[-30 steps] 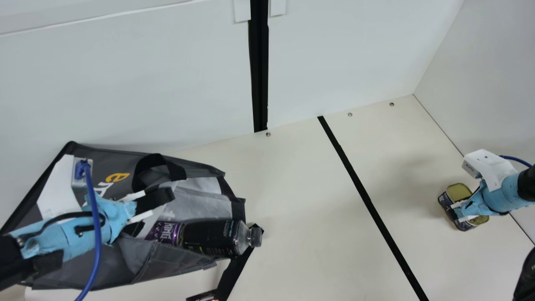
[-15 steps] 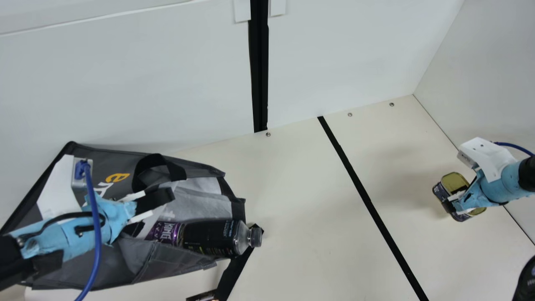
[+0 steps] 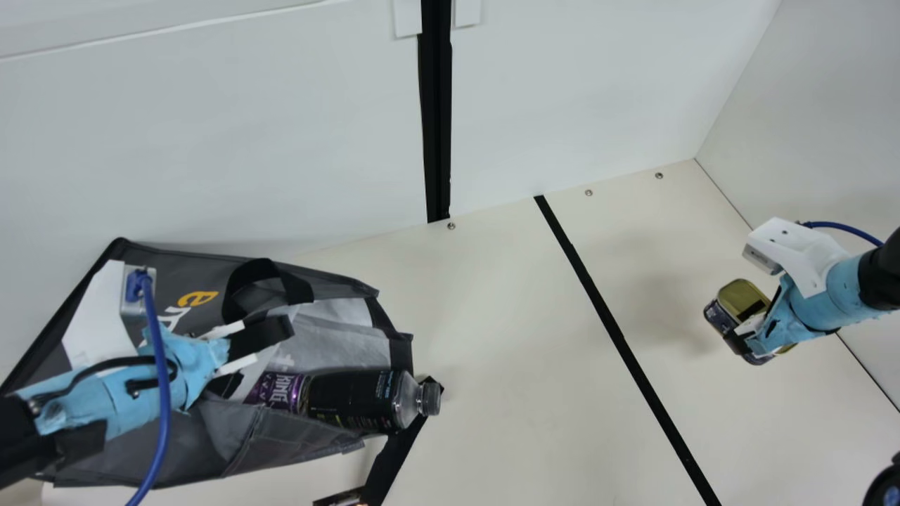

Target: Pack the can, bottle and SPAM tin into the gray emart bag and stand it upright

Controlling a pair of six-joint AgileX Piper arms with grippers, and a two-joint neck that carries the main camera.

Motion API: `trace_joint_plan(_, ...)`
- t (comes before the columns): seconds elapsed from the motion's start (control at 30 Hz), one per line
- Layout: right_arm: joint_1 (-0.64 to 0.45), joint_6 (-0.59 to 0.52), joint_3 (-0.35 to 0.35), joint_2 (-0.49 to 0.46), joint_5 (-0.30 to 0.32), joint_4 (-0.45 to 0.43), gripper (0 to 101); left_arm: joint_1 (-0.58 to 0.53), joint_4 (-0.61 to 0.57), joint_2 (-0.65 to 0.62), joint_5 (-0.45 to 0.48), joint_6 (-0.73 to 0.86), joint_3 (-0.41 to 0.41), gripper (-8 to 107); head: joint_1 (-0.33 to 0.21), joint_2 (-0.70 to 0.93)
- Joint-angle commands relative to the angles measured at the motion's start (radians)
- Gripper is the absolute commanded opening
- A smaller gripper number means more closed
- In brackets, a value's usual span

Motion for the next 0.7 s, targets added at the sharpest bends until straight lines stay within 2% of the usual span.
trace_joint_plan(0.0, 0.015, -0.006, 0.004, -0.009, 0.014, 0.002, 0, 0.000, 0.000, 0.000, 0.000, 0.000, 0.000, -8, -0.023, -0.001)
trace_joint_plan(0.43, 0.121, -0.066, 0.052, -0.095, 0.080, 0.016, 0, 0.000, 0.000, 0.000, 0.000, 0.000, 0.000, -8, -0.023, -0.001)
trace_joint_plan(0.67, 0.197, -0.091, 0.114, -0.148, 0.081, 0.023, 0, 0.000, 0.000, 0.000, 0.000, 0.000, 0.000, -8, -0.023, -0.001)
